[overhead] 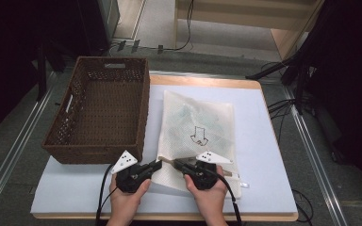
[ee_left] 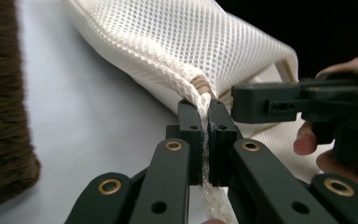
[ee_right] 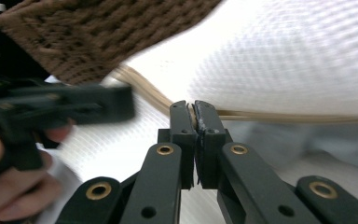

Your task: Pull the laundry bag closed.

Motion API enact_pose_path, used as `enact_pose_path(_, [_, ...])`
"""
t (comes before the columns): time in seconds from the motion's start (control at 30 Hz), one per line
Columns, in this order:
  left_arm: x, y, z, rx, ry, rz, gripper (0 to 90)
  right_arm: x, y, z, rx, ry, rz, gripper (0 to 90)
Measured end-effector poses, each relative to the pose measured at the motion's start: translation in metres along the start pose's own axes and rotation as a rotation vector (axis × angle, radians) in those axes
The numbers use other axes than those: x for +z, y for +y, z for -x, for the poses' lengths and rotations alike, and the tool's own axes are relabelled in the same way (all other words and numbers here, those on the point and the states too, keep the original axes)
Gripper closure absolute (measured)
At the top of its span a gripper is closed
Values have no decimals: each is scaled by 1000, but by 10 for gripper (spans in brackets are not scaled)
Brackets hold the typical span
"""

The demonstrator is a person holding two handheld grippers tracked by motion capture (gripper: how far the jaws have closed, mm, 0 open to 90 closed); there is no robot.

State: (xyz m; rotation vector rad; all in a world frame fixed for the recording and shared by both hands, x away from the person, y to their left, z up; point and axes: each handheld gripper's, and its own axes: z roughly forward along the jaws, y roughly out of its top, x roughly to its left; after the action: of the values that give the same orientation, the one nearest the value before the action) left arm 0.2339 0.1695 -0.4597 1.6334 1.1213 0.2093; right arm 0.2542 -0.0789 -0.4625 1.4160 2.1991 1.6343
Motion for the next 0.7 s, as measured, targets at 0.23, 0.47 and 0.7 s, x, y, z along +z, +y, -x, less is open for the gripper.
enact_pose_path(0.23, [-4,-3,-9,-27,-13,-14,880,-27,-3,21,2,-7,27,889])
enact_pose_path(0.47, [-3,-5,-6,-5,1,-32,879,-48,-2,33,8,-41,47,888])
enact_pose_path(0.7, [-2,-7,-3,17,-1,-41,878,-72,-8,47,-13,-70,62,888])
